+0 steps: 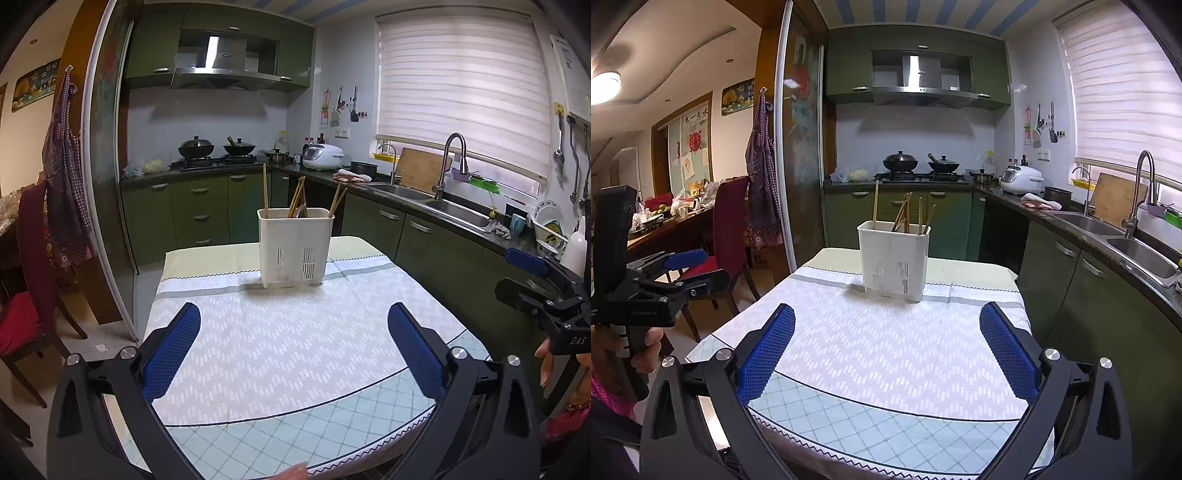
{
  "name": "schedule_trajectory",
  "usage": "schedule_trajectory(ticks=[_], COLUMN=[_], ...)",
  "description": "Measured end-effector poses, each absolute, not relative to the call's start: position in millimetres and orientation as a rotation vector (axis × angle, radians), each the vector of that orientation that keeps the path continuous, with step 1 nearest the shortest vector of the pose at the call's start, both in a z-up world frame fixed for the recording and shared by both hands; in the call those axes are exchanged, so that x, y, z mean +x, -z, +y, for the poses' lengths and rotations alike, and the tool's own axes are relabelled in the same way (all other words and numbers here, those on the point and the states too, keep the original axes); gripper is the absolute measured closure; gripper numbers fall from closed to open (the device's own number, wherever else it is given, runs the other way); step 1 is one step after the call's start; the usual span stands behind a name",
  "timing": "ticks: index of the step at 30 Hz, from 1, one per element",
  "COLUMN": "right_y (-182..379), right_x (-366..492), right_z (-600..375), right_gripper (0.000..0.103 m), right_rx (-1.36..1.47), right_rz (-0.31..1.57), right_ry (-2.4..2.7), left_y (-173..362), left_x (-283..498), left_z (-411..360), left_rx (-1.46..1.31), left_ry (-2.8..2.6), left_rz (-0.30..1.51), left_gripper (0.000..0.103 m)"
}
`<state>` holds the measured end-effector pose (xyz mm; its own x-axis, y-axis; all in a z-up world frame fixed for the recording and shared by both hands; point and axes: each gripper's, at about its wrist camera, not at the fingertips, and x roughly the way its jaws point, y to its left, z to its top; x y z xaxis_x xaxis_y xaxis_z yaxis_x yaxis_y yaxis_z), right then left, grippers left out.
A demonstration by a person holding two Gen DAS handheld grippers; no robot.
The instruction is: Organize utensils
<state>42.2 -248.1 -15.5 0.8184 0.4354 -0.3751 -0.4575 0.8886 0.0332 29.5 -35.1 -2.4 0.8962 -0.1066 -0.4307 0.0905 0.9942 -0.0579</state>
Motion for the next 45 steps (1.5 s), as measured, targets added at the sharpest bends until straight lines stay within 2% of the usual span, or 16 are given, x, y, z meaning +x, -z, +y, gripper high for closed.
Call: schedule_trajectory(ticks=[45], right_y=[13.2], right_x=[47.1], right_z=[-246.9], right_gripper=[0.004], right_rx=[-0.049], right_rz=[0.385], right_ry=[-0.481], left_y=[1.0], left_x=[25.7], left_z=[-41.5], left_rx=[-0.019], left_ry=[0.095], left_rz=[0.444], left_gripper=[0.006])
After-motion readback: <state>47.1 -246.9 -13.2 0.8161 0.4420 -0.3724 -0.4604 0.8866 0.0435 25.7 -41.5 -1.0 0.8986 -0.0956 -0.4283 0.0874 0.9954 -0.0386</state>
